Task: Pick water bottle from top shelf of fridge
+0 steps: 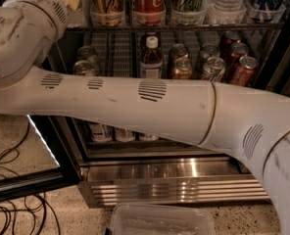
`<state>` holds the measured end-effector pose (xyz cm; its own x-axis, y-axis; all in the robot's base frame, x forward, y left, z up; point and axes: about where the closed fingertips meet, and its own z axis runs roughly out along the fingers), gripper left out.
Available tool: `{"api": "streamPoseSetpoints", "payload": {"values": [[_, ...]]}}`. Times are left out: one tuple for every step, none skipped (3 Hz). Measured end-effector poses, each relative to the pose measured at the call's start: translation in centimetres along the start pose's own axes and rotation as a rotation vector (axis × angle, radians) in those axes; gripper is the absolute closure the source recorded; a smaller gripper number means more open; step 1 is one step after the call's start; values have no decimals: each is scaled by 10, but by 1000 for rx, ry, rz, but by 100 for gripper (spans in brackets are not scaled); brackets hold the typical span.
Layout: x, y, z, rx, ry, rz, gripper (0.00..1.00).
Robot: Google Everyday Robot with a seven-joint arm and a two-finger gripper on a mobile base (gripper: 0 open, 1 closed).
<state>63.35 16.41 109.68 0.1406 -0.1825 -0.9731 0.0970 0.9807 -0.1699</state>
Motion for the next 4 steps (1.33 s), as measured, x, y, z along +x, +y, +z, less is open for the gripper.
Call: {"api": "streamPoseSetpoints", "payload": {"values": [[2, 1, 4, -4, 9, 11, 40], [7, 0, 8, 1, 24, 27, 40], [11, -2, 11, 10, 37, 39, 39], [11, -2, 11, 10, 37, 39, 44]]}}
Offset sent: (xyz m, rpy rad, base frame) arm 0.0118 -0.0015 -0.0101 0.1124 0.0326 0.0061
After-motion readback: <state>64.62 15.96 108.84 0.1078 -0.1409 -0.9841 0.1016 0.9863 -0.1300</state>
